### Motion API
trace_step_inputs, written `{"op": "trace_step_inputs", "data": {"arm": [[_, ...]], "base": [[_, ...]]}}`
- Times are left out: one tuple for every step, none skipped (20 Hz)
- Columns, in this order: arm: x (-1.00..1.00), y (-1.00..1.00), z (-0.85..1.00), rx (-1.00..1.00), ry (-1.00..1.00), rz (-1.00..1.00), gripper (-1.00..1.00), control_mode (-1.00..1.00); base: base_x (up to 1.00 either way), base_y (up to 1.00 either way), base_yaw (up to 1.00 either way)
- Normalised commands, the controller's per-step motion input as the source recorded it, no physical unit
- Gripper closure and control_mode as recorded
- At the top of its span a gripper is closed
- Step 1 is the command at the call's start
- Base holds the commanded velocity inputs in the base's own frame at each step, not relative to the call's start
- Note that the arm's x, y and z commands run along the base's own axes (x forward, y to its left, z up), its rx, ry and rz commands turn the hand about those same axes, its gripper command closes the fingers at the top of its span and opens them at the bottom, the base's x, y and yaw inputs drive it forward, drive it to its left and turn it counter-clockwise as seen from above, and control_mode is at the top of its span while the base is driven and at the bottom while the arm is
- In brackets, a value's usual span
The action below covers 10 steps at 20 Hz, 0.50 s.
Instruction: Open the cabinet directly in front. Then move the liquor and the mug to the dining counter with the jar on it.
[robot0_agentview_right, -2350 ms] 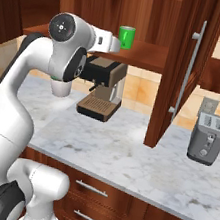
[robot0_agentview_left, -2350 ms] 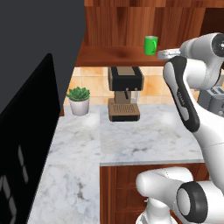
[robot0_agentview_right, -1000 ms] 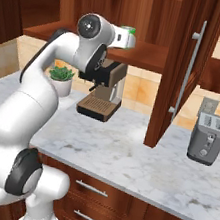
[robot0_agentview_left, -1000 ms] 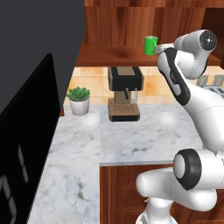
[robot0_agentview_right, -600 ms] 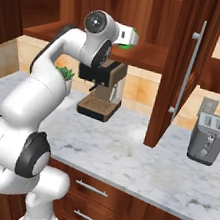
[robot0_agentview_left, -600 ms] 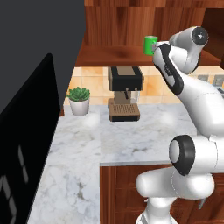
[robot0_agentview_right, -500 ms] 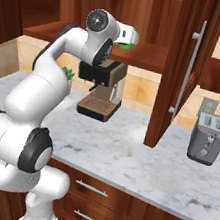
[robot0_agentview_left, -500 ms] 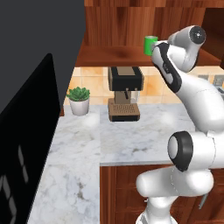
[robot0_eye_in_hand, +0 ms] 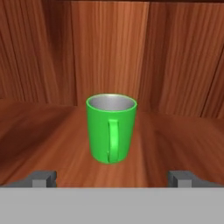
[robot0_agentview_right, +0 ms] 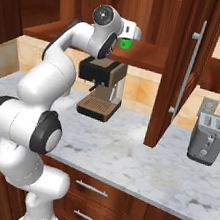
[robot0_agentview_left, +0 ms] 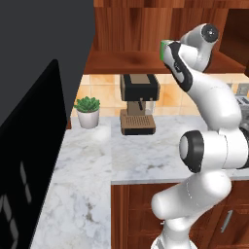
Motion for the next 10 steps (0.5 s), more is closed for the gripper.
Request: {"op": "trace_step_inputs", "data": {"arm": [[0.45, 0.00, 0.00, 0.00, 0.02, 0.00, -1.00, -1.00], [0.35, 0.00, 0.00, 0.00, 0.04, 0.00, -1.00, -1.00], [0.35, -0.05, 0.00, 0.00, 0.03, 0.00, -1.00, -1.00], [0.33, -0.05, 0.00, 0.00, 0.02, 0.00, -1.00, -1.00], [0.37, -0.08, 0.00, 0.00, 0.02, 0.00, -1.00, -1.00], [0.41, -0.03, 0.00, 0.00, 0.02, 0.00, -1.00, -1.00], [0.33, -0.06, 0.00, 0.00, 0.00, 0.00, -1.00, -1.00], [0.31, -0.03, 0.00, 0.00, 0.00, 0.00, -1.00, -1.00], [0.31, 0.00, 0.00, 0.00, 0.00, 0.00, -1.00, -1.00], [0.24, -0.02, -0.01, 0.00, 0.00, 0.00, -1.00, -1.00]], "base": [[0.00, 0.00, 0.00], [0.00, 0.00, 0.00], [0.00, 0.00, 0.00], [0.00, 0.00, 0.00], [0.00, 0.00, 0.00], [0.00, 0.00, 0.00], [0.00, 0.00, 0.00], [0.00, 0.00, 0.00], [0.00, 0.00, 0.00], [0.00, 0.00, 0.00]]}}
